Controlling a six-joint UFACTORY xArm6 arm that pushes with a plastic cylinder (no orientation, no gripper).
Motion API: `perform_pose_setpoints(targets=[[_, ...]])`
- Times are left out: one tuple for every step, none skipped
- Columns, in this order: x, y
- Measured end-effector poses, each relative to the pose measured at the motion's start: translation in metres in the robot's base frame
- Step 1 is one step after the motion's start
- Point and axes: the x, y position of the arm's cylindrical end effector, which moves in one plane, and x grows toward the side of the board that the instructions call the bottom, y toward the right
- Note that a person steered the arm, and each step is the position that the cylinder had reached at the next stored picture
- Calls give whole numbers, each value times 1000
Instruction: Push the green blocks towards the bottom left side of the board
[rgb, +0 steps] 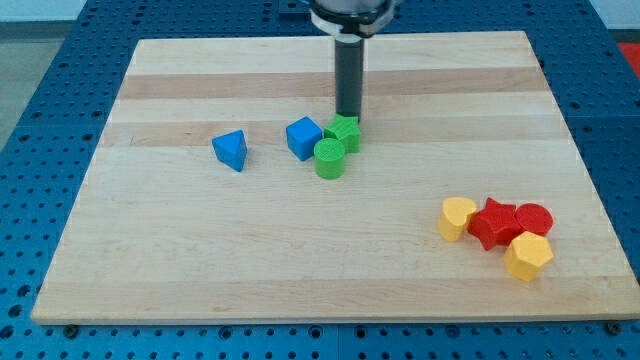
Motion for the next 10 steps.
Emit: perform_pose_setpoints(targets=[[19, 7], [58, -7], [95, -39], [132, -71], [165, -97], [165, -54], [119, 1], [38, 16], [8, -17], [41, -67]])
